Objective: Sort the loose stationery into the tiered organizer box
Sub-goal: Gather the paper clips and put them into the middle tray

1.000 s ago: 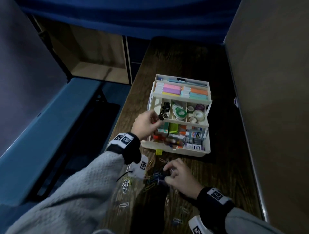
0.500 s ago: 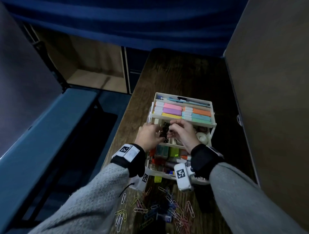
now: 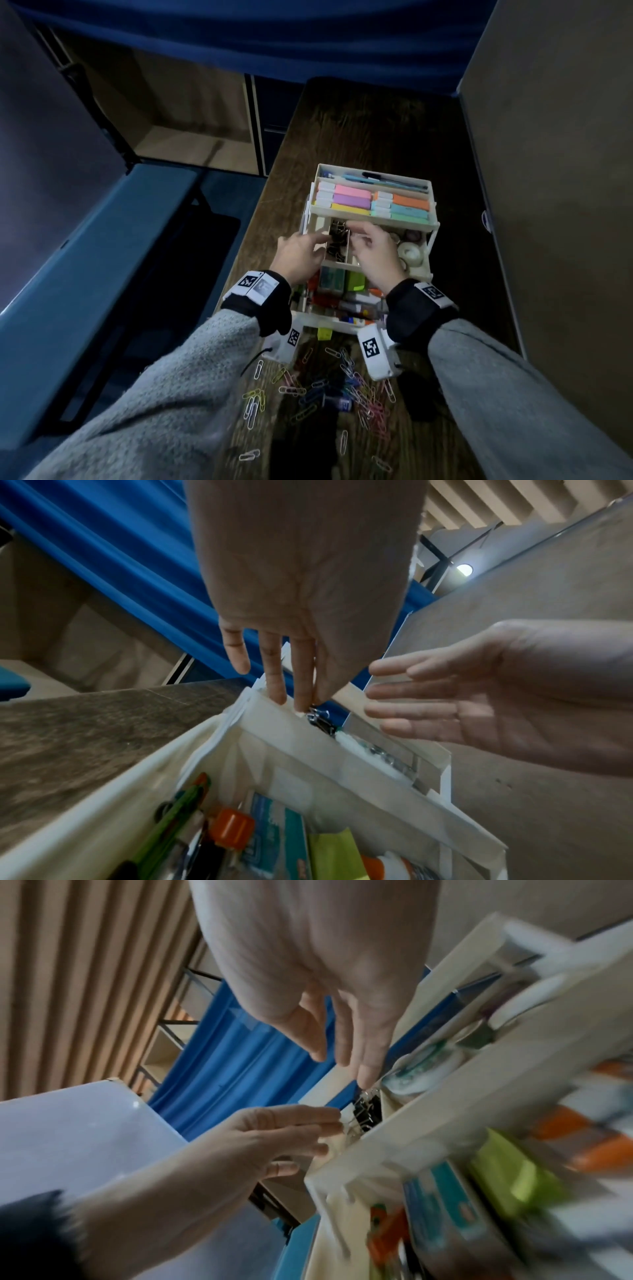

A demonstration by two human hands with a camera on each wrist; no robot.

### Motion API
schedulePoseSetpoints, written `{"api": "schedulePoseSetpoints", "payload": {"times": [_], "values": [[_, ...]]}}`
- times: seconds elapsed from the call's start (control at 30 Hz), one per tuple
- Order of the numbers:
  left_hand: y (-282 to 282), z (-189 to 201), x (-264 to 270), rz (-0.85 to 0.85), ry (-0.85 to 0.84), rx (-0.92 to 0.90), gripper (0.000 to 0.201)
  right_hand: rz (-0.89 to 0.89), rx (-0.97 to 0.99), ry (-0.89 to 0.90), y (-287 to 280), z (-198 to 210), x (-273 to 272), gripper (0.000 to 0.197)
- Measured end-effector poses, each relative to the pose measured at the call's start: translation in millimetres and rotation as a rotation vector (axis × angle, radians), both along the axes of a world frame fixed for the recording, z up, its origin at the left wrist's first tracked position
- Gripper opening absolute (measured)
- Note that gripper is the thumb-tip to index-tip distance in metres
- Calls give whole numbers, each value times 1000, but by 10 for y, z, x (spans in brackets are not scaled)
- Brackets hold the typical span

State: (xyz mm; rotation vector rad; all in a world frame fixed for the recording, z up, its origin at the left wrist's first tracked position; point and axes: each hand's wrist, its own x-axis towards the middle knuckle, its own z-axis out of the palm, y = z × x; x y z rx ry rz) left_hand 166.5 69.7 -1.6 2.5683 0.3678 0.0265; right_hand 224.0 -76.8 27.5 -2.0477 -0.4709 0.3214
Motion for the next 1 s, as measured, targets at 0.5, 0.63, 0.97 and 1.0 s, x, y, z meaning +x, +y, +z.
{"api": "schedulePoseSetpoints", "payload": {"times": [0.5, 0.63, 0.97, 1.0], "values": [[-14, -753, -2567, 66, 384, -173, 47, 361, -780, 386, -1801, -906, -1334, 63], [-152, -895, -2789, -110, 593, -61, 56, 449, -854, 331, -1719, -1045, -1671, 64], [-466, -946, -2135, -120, 366, -90, 19, 355, -570, 102, -1229, -1092, -1609, 25], [-497, -945, -2076, -133, 356, -75, 21, 354, -570, 67, -1180, -1082, -1604, 25]]}}
